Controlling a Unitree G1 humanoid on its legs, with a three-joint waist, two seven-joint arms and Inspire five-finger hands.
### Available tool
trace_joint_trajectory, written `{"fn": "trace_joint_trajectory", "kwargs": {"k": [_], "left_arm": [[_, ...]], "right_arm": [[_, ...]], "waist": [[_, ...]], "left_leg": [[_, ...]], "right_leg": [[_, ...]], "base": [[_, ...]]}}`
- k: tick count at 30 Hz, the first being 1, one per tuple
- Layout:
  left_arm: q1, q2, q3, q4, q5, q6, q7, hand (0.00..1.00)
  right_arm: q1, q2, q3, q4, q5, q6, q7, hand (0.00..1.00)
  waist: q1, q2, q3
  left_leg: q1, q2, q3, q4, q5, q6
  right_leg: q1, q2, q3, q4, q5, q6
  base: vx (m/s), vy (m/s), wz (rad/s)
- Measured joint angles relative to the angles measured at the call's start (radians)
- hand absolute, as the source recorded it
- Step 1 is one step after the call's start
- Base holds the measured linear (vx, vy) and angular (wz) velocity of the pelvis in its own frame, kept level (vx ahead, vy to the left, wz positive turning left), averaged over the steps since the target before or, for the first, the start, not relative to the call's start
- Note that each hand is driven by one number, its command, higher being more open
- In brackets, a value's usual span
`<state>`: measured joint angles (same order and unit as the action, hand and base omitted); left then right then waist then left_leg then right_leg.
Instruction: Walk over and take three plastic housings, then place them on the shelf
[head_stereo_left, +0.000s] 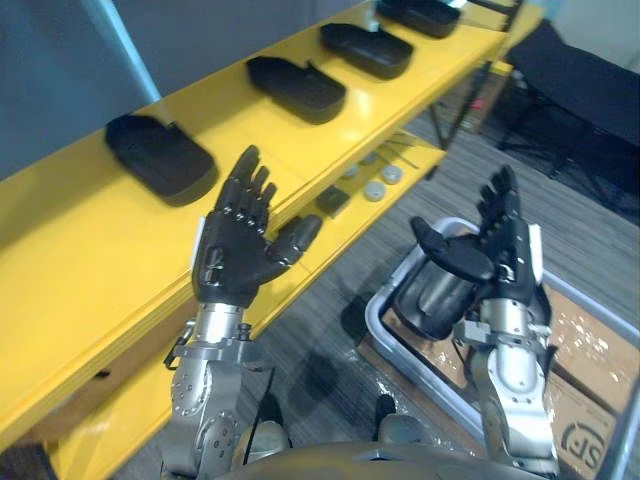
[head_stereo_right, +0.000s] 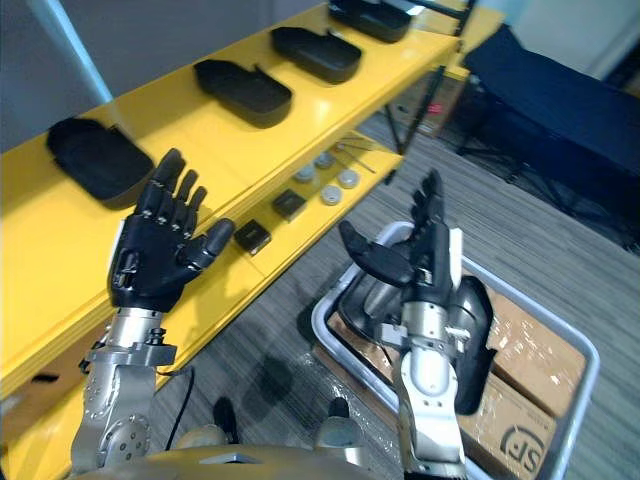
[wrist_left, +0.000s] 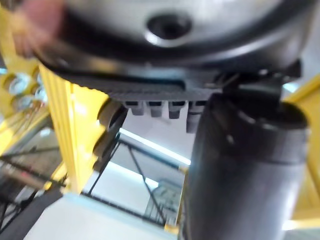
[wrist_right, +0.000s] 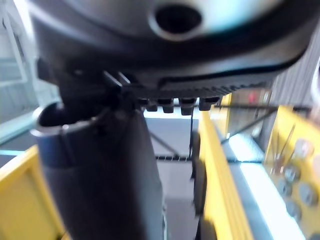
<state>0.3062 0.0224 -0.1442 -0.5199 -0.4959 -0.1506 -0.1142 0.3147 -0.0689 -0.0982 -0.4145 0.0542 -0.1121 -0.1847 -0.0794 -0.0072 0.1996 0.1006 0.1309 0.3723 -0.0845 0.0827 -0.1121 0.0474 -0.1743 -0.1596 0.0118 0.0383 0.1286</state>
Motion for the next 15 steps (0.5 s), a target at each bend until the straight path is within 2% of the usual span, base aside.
{"fn": "trace_joint_trajectory", "kwargs": {"k": [4, 7, 8, 9, 10, 11, 14, 15], "left_arm": [[-0.022, 0.017, -0.017, 0.013, -0.003, 0.000, 0.030, 1.00], [-0.041, 0.045, -0.019, 0.027, 0.084, -0.003, 0.104, 1.00], [-0.058, 0.059, -0.019, 0.038, 0.116, -0.003, 0.134, 1.00], [-0.067, 0.063, -0.012, 0.042, 0.118, -0.003, 0.154, 1.00], [-0.064, 0.064, 0.018, 0.040, 0.116, -0.004, 0.184, 1.00], [-0.056, 0.066, 0.058, 0.036, 0.112, -0.004, 0.215, 1.00], [-0.009, 0.044, 0.129, 0.004, 0.087, -0.006, 0.238, 1.00], [0.013, 0.025, 0.137, -0.011, 0.070, -0.014, 0.226, 1.00]], "right_arm": [[0.117, 0.026, -0.080, -0.038, 0.013, 0.007, 0.006, 1.00], [0.205, 0.052, -0.095, -0.067, 0.073, 0.001, 0.022, 1.00], [0.230, 0.066, -0.095, -0.072, 0.098, -0.006, 0.034, 1.00], [0.234, 0.072, -0.087, -0.072, 0.120, -0.007, 0.042, 1.00], [0.231, 0.071, -0.058, -0.072, 0.134, -0.011, 0.058, 1.00], [0.227, 0.065, -0.017, -0.070, 0.140, -0.020, 0.083, 1.00], [0.211, 0.041, 0.083, -0.058, 0.139, -0.031, 0.110, 1.00], [0.200, 0.034, 0.109, -0.058, 0.138, -0.030, 0.108, 1.00]], "waist": [[-0.060, 0.007, -0.015], [-0.097, 0.011, -0.025], [-0.105, 0.011, -0.027], [-0.105, 0.011, -0.027], [-0.089, 0.020, -0.036], [-0.061, 0.034, -0.045], [-0.032, 0.054, -0.063], [-0.017, 0.058, -0.070]], "left_leg": [[0.068, 0.028, 0.130, 0.000, -0.027, -0.026], [0.121, 0.057, 0.227, 0.007, -0.056, -0.043], [0.119, 0.063, 0.233, 0.042, -0.084, -0.050], [0.110, 0.065, 0.210, 0.073, -0.114, -0.054], [0.078, 0.048, 0.091, 0.130, -0.187, -0.047], [0.055, 0.024, -0.032, 0.179, -0.247, -0.021], [0.032, 0.024, -0.158, 0.254, -0.284, 0.000], [0.027, 0.026, -0.155, 0.253, -0.286, -0.002]], "right_leg": [[-0.012, 0.038, 0.121, -0.012, 0.017, 0.000], [-0.015, 0.077, 0.215, -0.037, 0.031, -0.002], [-0.025, 0.087, 0.235, -0.038, 0.032, -0.002], [-0.037, 0.094, 0.255, -0.036, 0.032, -0.003], [-0.063, 0.114, 0.307, -0.027, 0.031, -0.017], [-0.071, 0.130, 0.341, -0.028, 0.040, -0.030], [-0.079, 0.161, 0.379, -0.033, 0.069, -0.040], [-0.087, 0.163, 0.379, -0.033, 0.075, -0.040]], "base": [[0.01, -0.013, -1.08], [0.00, -0.037, -0.96], [-0.01, -0.039, -0.85], [-0.03, -0.042, -0.94], [-0.02, -0.028, -1.35], [0.00, -0.009, -1.41], [0.07, 0.023, -0.71], [0.09, 0.006, -0.15]]}}
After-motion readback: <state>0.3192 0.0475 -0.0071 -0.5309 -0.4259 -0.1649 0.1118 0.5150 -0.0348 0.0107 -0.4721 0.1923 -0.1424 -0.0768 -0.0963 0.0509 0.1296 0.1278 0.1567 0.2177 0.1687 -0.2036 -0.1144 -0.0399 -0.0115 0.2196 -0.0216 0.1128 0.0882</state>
